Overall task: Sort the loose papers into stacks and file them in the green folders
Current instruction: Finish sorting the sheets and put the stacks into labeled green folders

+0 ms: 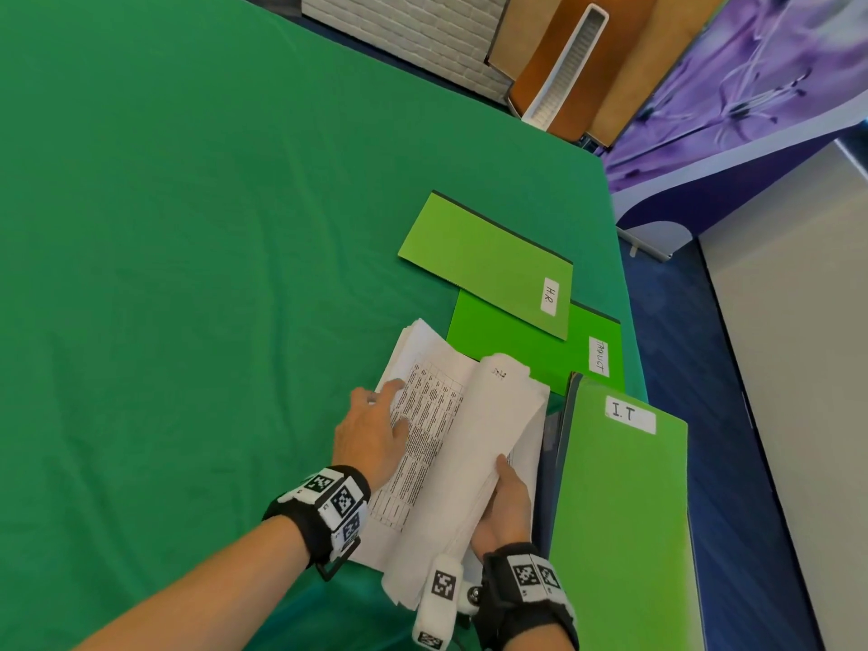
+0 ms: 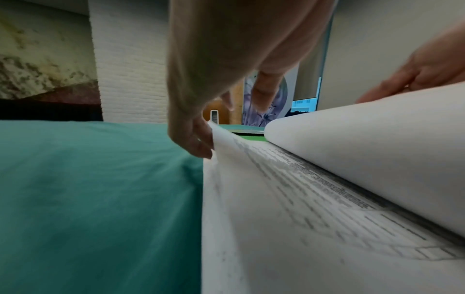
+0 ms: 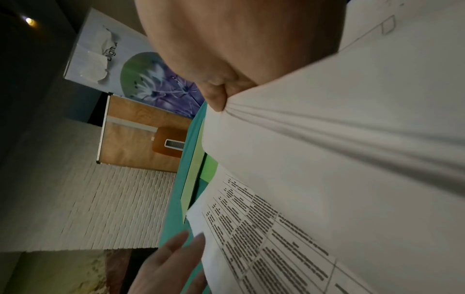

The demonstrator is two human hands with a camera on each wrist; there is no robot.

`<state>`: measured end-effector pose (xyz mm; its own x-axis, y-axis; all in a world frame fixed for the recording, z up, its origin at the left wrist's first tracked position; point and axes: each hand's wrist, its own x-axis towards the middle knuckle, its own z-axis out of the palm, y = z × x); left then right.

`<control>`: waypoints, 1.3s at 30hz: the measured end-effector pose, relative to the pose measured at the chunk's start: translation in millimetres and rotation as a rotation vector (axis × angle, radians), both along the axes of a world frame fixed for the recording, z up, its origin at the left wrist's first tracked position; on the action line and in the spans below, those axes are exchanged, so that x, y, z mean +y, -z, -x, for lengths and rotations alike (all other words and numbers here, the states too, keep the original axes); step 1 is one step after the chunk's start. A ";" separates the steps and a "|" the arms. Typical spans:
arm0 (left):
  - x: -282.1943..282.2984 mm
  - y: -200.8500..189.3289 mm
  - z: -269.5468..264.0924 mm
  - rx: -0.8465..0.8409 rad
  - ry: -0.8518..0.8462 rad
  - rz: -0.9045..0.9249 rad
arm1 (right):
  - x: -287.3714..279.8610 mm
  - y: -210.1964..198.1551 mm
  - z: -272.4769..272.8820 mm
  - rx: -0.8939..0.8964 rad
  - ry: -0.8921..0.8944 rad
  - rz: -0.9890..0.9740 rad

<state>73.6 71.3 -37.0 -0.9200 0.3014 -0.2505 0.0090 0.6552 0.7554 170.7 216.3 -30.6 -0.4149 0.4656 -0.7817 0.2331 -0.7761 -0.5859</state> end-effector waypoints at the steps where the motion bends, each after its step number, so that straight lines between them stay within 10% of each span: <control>1: 2.2 -0.6 -1.7 -0.007 0.049 -0.010 | 0.8 -0.7 -0.6 0.013 -0.002 0.027; 11: 18.5 0.1 -13.4 -0.152 0.282 0.059 | 0.0 2.1 2.0 0.144 -0.071 0.146; 39: 19.8 -3.1 5.1 -0.088 0.131 -0.008 | -11.5 2.1 8.0 -0.073 -0.416 -0.576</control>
<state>68.5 91.1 -33.8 -0.8473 0.4196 -0.3256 0.0274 0.6468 0.7622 162.8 204.8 -32.7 -0.6040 0.6270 -0.4919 0.4968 -0.1864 -0.8476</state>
